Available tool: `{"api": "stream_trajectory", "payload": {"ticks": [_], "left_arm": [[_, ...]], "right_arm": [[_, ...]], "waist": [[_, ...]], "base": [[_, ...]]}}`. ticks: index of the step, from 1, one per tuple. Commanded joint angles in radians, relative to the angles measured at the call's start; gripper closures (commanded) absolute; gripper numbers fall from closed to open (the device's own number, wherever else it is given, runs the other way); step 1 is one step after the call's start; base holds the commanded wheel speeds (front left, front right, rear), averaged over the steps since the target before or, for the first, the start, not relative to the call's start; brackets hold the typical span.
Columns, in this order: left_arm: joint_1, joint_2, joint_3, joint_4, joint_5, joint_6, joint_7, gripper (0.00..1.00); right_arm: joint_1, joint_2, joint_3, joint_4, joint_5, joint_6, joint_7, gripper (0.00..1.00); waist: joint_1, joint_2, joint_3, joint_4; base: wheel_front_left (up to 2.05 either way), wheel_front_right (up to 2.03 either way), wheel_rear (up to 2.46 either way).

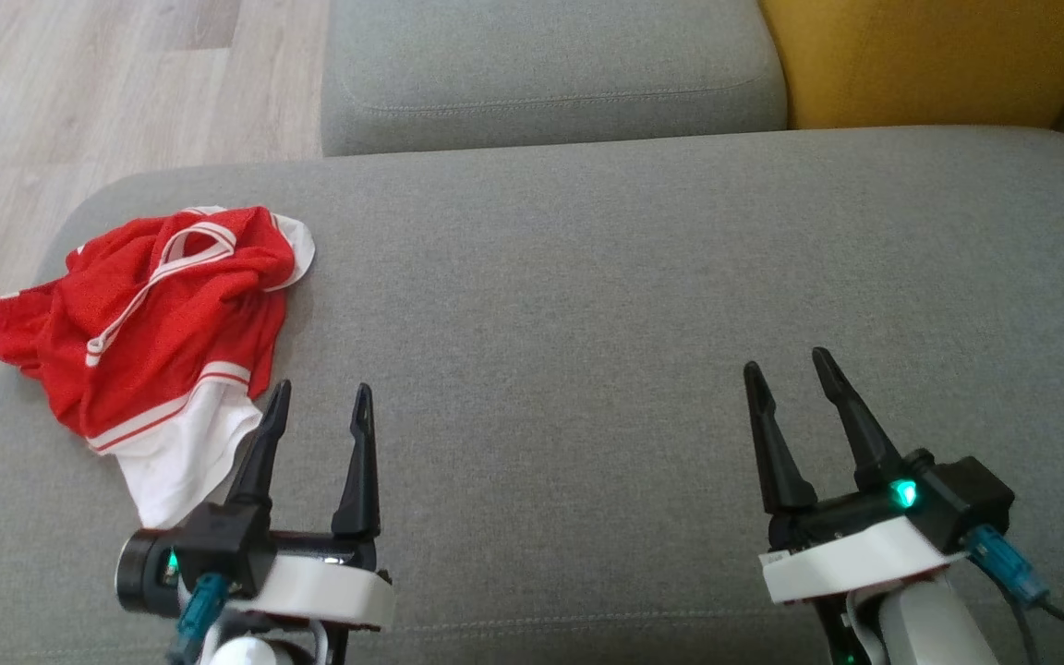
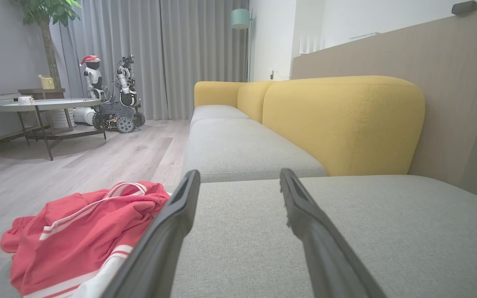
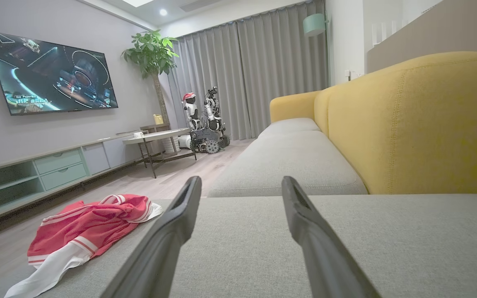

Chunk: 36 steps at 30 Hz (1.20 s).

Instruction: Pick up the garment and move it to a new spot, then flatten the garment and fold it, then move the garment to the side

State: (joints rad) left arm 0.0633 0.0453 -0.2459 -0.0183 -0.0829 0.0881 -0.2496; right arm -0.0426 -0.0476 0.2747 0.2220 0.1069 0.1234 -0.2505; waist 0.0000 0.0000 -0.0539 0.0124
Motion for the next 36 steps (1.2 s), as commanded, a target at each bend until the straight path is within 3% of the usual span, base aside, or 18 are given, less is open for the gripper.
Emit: {"api": "stream_trajectory", "payload": {"ticks": [1, 25, 36], "left_arm": [[-0.036, 0.005, 0.037, -0.027, -0.007, -0.001, -0.012, 0.0], [-0.04, 0.005, 0.043, -0.024, 0.004, -0.013, -0.012, 0.0], [-0.038, 0.005, 0.048, -0.043, 0.008, 0.008, -0.012, 0.0]], "right_arm": [[-0.023, -0.003, 0.016, -0.025, -0.009, 0.007, -0.011, 0.0], [-0.012, -0.003, 0.004, -0.008, -0.003, 0.007, -0.011, 0.0], [0.008, -0.003, 0.021, -0.01, 0.006, 0.007, -0.011, 0.0]], "waist": [[0.0, 0.0, 0.0, -0.001], [0.0, 0.0, 0.005, 0.024], [0.0, 0.0, 0.012, 0.201]], "base": [[0.0, 0.0, 0.0], [0.0, 0.0, 0.0], [0.0, 0.0, 0.0]]}}
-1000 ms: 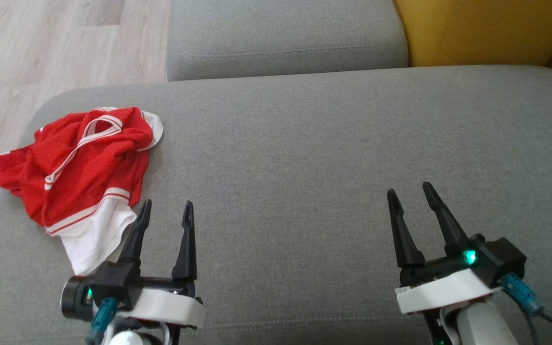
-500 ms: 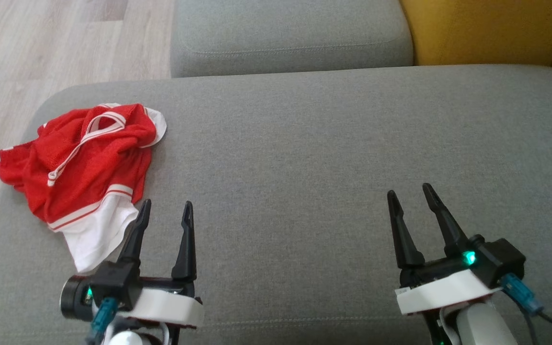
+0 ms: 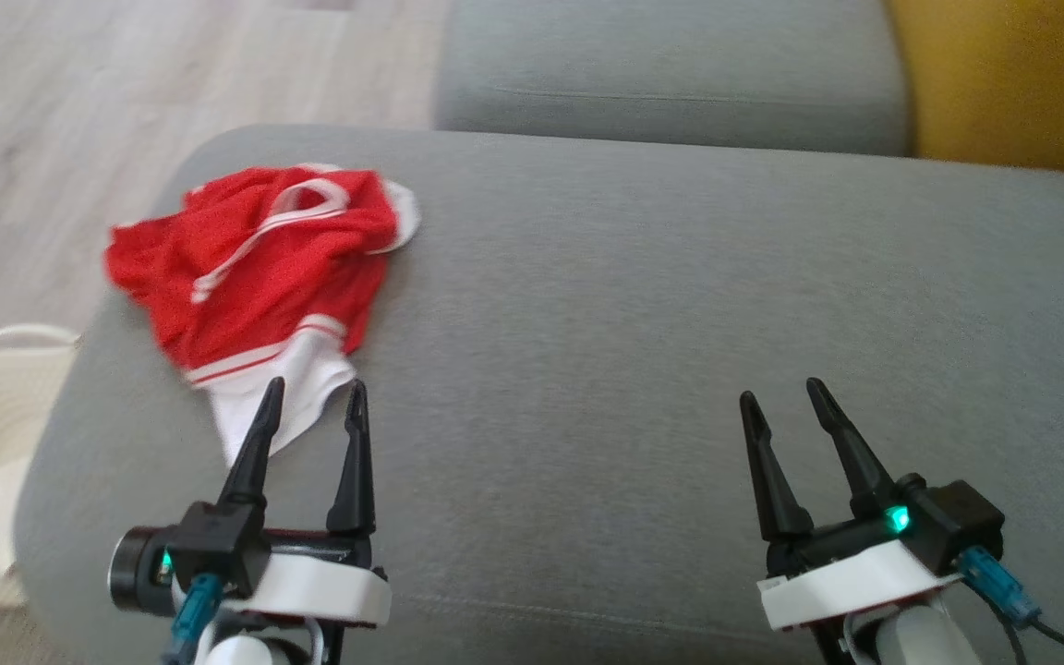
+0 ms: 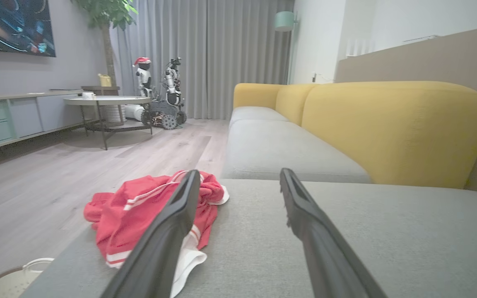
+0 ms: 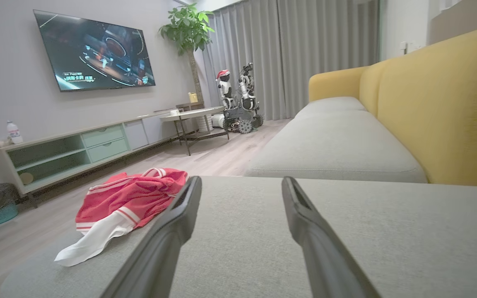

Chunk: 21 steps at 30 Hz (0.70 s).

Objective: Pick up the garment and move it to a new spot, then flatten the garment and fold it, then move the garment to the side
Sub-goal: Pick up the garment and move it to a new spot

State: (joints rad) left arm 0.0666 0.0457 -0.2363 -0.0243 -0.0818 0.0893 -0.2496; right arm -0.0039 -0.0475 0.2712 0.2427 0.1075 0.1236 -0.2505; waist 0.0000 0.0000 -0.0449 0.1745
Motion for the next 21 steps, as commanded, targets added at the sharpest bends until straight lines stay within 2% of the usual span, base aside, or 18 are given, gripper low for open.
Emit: {"api": "stream_trajectory", "payload": {"ticks": [1, 13, 18, 21], "left_arm": [[-0.041, 0.005, 0.04, -0.039, 0.008, 0.007, -0.012, 0.0], [-0.037, 0.005, 0.054, -0.055, 0.009, 0.008, -0.012, 0.0], [-0.037, 0.005, 0.057, -0.063, 0.009, 0.006, -0.012, 0.0], [-0.036, 0.005, 0.062, -0.072, 0.01, 0.008, -0.012, 0.0]], "right_arm": [[-0.031, -0.003, 0.025, -0.031, 0.005, 0.007, -0.011, 0.0], [-0.039, -0.003, 0.027, -0.024, 0.009, 0.007, -0.011, 0.0], [-0.038, -0.003, 0.025, -0.019, 0.011, 0.007, -0.011, 0.0], [-0.04, -0.003, 0.03, -0.014, 0.009, 0.007, -0.011, 0.0]], "waist": [[0.0, 0.0, 0.005, 0.058], [0.0, 0.0, 0.021, 0.262], [0.0, 0.0, 0.022, 0.316], [0.0, 0.0, 0.028, 0.325]], "base": [[0.0, 0.0, 0.0], [0.0, 0.0, 0.0], [0.0, 0.0, 0.0], [0.0, 0.0, 0.0]]}}
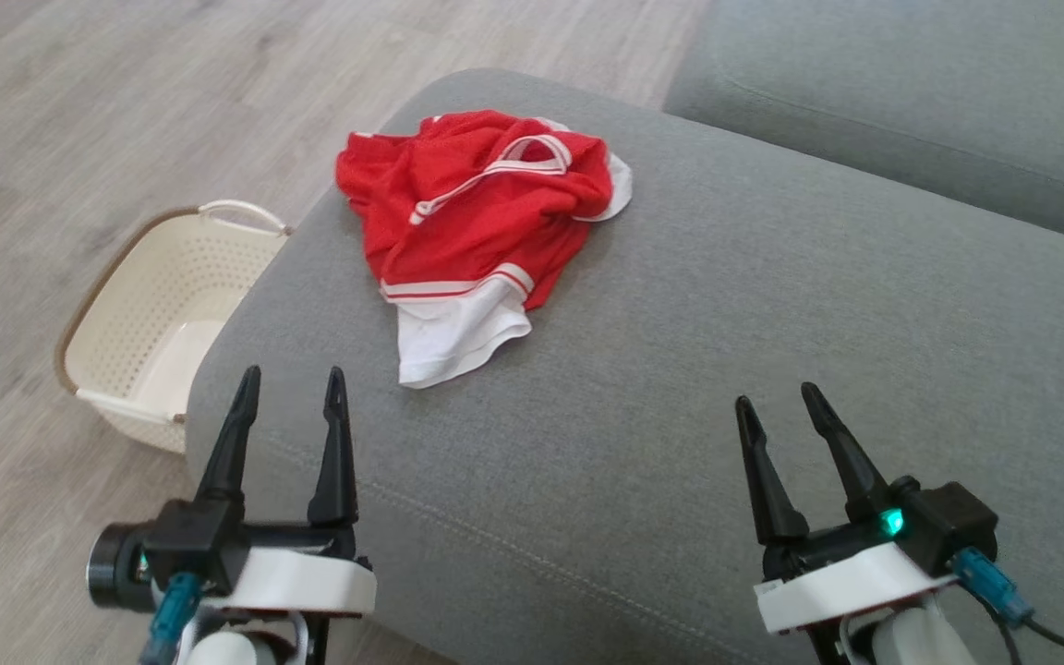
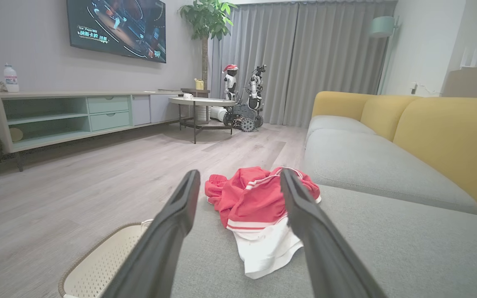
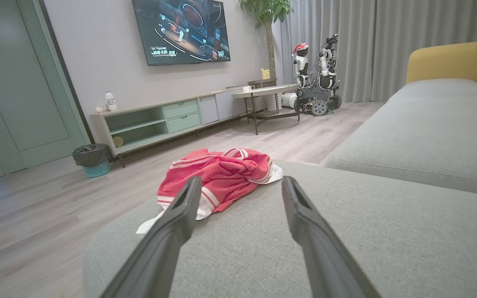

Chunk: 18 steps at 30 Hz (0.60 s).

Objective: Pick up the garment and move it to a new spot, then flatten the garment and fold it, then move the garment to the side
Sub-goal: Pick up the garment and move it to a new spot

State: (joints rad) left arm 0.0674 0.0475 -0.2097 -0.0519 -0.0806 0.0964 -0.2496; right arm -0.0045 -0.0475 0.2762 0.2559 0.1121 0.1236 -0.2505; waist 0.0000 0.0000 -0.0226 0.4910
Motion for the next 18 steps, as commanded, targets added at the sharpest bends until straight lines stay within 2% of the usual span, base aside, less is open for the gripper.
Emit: {"api": "stream_trajectory", "payload": {"ticks": [1, 5, 11, 18], "left_arm": [[-0.037, 0.003, 0.038, -0.047, 0.008, 0.001, -0.012, 0.0], [-0.052, 0.003, 0.053, -0.046, 0.011, -0.008, -0.012, 0.0], [-0.163, 0.005, 0.094, -0.018, 0.014, -0.054, -0.012, 0.0], [-0.442, 0.05, 0.182, 0.099, -0.005, -0.136, -0.012, 0.0]], "right_arm": [[-0.041, -0.003, 0.026, -0.025, 0.003, 0.007, -0.011, 0.0], [-0.043, -0.003, 0.03, -0.023, -0.003, 0.007, -0.011, 0.0], [-0.078, -0.003, 0.028, -0.021, -0.052, 0.007, -0.011, 0.0], [-0.159, -0.031, 0.028, -0.039, -0.104, 0.007, -0.011, 0.0]], "waist": [[0.0, 0.0, 0.007, 0.01], [0.0, 0.0, 0.019, 0.007], [0.0, 0.0, 0.106, -0.034], [0.0, 0.0, 0.26, -0.105]], "base": [[0.0, 0.0, 0.0], [0.0, 0.0, 0.0], [0.0, 0.0, 0.0], [0.0, 0.0, 0.0]]}}
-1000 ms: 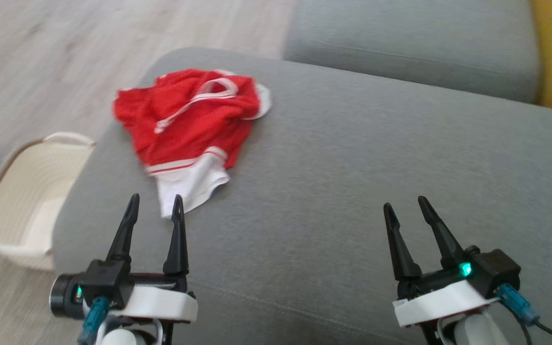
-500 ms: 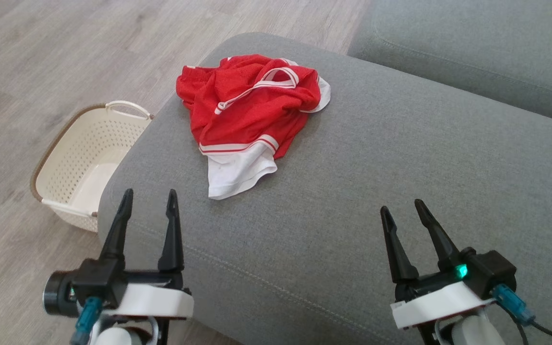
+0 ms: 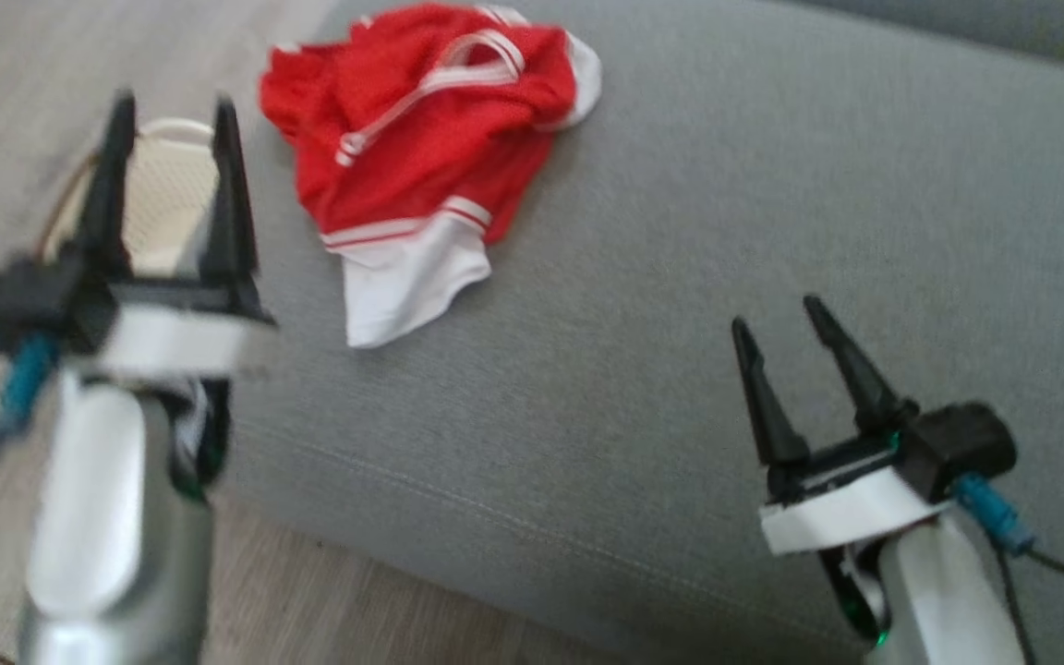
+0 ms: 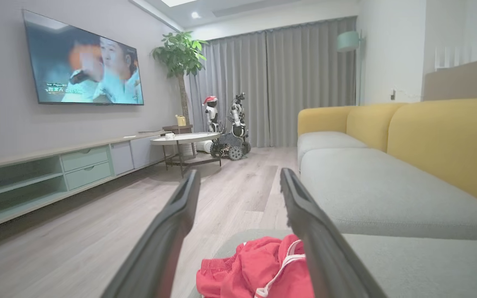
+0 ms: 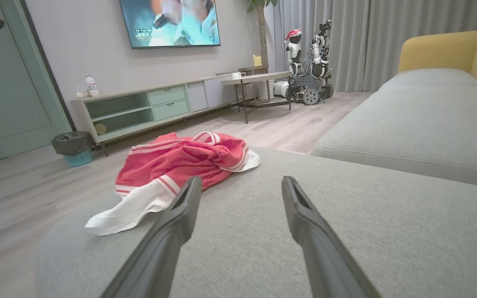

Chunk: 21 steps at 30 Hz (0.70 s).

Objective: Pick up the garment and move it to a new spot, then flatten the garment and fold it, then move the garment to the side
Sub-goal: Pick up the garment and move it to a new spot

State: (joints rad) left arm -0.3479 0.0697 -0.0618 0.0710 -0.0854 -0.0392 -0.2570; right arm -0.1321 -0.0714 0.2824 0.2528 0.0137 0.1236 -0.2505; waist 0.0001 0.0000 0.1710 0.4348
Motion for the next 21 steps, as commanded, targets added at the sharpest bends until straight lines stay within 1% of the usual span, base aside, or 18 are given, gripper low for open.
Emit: {"api": "stream_trajectory", "payload": {"ticks": [1, 5, 7, 11, 13, 17, 21], "left_arm": [[-0.067, 0.042, 0.041, 0.01, 0.002, -0.012, -0.005, 0.0], [-0.226, 0.079, 0.045, 0.207, -0.022, -0.051, -0.005, 0.0], [-0.31, 0.096, 0.03, 0.313, -0.043, -0.069, 0.011, 0.0], [-0.475, 0.124, -0.033, 0.499, -0.107, -0.089, 0.11, 0.0], [-0.551, 0.144, -0.095, 0.572, -0.114, -0.09, 0.165, 0.0], [-0.675, 0.16, -0.219, 0.676, -0.215, -0.091, 0.257, 0.0], [-0.746, 0.189, -0.324, 0.777, -0.311, -0.091, 0.37, 0.0]], "right_arm": [[-0.042, -0.013, 0.026, -0.038, -0.008, 0.007, -0.011, 0.0], [-0.078, -0.041, 0.039, -0.046, -0.012, 0.007, -0.011, 0.0], [-0.096, -0.055, 0.042, -0.054, -0.015, 0.007, -0.011, 0.0], [-0.123, -0.085, 0.039, -0.078, -0.021, 0.007, -0.011, 0.0], [-0.13, -0.104, 0.055, -0.082, -0.014, 0.007, -0.011, 0.0], [-0.155, -0.153, 0.086, -0.089, 0.002, 0.007, -0.011, 0.0], [-0.176, -0.185, 0.094, -0.105, 0.013, 0.007, -0.011, 0.0]], "waist": [[-0.0001, 0.0, 0.086, -0.06], [-0.0001, 0.0, 0.146, -0.093], [-0.0001, 0.0, 0.176, -0.107], [-0.0001, 0.0, 0.232, -0.121], [-0.0001, 0.0, 0.256, -0.124], [-0.0001, 0.0, 0.301, -0.132], [-0.0001, 0.0, 0.331, -0.144]], "base": [[0.0, 0.0, 0.0], [0.0, 0.0, 0.0], [0.0, 0.0, 0.0], [0.0, 0.0, 0.0], [0.0, 0.0, 0.0], [0.0, 0.0, 0.0], [0.0, 0.0, 0.0]]}}
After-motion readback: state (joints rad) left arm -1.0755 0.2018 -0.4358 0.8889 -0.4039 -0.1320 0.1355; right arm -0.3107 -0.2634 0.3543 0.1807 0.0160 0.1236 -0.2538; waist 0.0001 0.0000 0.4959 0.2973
